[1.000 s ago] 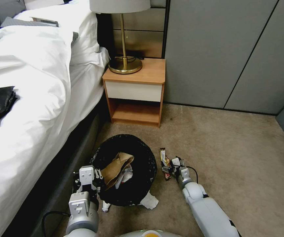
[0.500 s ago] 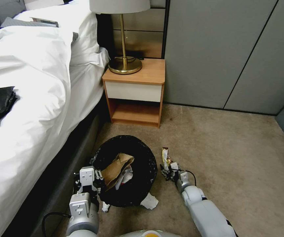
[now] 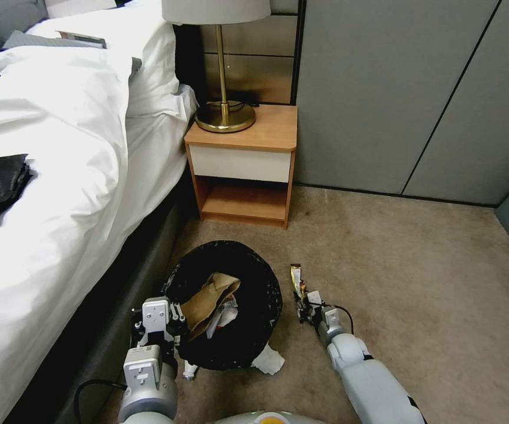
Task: Pick up the trash bin, then pick up the garbage from the floor and place it into the trash bin.
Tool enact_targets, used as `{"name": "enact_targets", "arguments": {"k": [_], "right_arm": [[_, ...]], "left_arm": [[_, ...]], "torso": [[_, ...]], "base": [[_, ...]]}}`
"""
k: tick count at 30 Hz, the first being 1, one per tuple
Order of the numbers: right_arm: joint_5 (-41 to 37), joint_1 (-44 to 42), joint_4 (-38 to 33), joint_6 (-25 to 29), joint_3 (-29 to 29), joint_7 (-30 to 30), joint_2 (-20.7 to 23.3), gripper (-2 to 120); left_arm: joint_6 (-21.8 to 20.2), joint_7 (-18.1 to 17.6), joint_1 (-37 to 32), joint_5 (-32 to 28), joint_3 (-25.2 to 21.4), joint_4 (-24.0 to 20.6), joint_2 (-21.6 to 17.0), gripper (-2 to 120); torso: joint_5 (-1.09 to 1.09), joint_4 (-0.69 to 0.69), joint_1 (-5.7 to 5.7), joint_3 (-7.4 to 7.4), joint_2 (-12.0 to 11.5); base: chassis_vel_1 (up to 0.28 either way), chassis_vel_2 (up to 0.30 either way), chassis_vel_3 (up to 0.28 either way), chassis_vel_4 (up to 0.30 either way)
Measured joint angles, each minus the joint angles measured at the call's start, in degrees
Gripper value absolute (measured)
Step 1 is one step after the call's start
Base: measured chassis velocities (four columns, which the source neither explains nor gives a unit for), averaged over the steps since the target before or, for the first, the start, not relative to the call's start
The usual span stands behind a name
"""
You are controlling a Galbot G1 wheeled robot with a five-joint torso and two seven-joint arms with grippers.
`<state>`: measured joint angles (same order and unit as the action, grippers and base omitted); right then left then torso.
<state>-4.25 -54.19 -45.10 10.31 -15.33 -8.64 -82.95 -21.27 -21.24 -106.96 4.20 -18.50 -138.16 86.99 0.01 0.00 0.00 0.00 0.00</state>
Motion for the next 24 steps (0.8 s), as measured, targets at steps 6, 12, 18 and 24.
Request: {"name": "enact_targets", "arguments": {"k": [6,12,18,24], "right_arm": [[-3.6,-1.3,-3.3,0.4,0.1,0.8,0.6,2],[-9.0,-4.3,-11.9,0.1,0.2,2.4,1.3,0],[-13.3,-8.5,-25.5,-0.3,-0.4,3.5,2.8,0],[-13.0,-15.9,-45.9,2.2,-2.1,3.4,4.6,0]], "left_arm": [[0.4,-0.1,-0.1,0.0,0.0,-0.1,0.0,1],[0.4,-0.1,-0.1,0.0,0.0,-0.3,-0.1,1],[0.4,-0.1,-0.1,0.0,0.2,-0.4,-0.2,1],[0.4,-0.1,-0.1,-0.2,0.3,-0.5,-0.2,0]], "torso": [[-0.02,-0.02,0.0,0.0,0.0],[-0.01,-0.01,0.0,0.0,0.0],[-0.01,0.01,0.0,0.0,0.0],[0.0,-0.01,0.0,0.0,0.0]], "base": [[0.0,0.0,0.0,0.0],[0.0,0.0,0.0,0.0],[0.0,0.0,0.0,0.0],[0.0,0.0,0.0,0.0]]}}
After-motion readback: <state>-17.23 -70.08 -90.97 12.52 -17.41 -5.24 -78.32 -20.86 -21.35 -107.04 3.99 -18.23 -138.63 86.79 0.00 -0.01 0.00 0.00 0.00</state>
